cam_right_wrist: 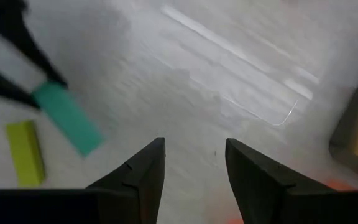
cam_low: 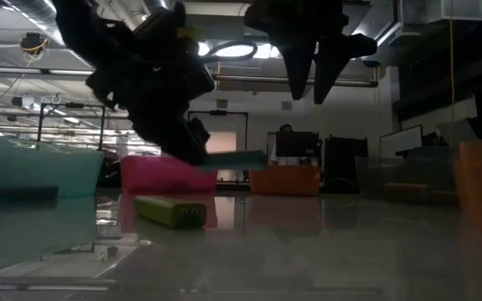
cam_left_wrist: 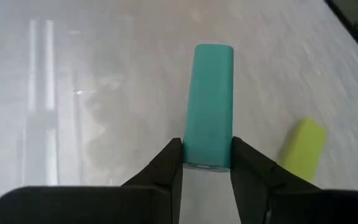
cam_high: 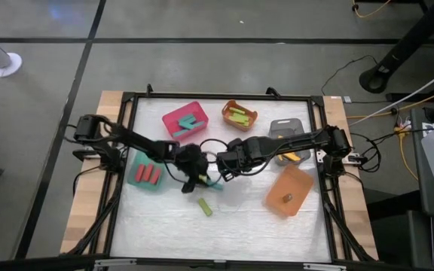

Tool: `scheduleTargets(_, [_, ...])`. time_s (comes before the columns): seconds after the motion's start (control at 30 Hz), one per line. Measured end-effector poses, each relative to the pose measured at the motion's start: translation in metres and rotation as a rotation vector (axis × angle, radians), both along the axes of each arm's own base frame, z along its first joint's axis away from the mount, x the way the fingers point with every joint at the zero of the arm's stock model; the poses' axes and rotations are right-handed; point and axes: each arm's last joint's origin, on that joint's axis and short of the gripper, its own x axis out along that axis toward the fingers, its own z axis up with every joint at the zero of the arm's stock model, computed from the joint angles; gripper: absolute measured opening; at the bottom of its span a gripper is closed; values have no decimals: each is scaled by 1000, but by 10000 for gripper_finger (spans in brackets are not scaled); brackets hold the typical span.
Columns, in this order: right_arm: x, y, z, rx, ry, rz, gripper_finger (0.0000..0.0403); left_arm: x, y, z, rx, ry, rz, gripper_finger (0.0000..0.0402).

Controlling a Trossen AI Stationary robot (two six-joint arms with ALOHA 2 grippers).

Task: Sort blocks
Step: Put the blue block into the pink bin

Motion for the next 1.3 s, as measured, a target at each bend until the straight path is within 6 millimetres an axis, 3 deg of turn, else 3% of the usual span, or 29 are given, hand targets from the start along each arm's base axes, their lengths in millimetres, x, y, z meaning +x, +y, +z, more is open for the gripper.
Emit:
scheduleTargets(0.37, [-2, 23, 0, 16, -21, 46, 169, -45, 77, 57, 133, 7, 321, 88])
scheduleTargets(0.67, [22, 58, 7, 39, -354, 86, 169, -75, 130, 71, 377, 64, 772, 99])
scheduleTargets(0.83, [36, 72, 5, 34, -484, 90, 169, -82, 144, 69, 381, 86, 843, 100])
scheduleTargets(1.3, [66, 95, -59, 105, -443, 141, 169, -99, 150, 59, 259, 246, 981, 102])
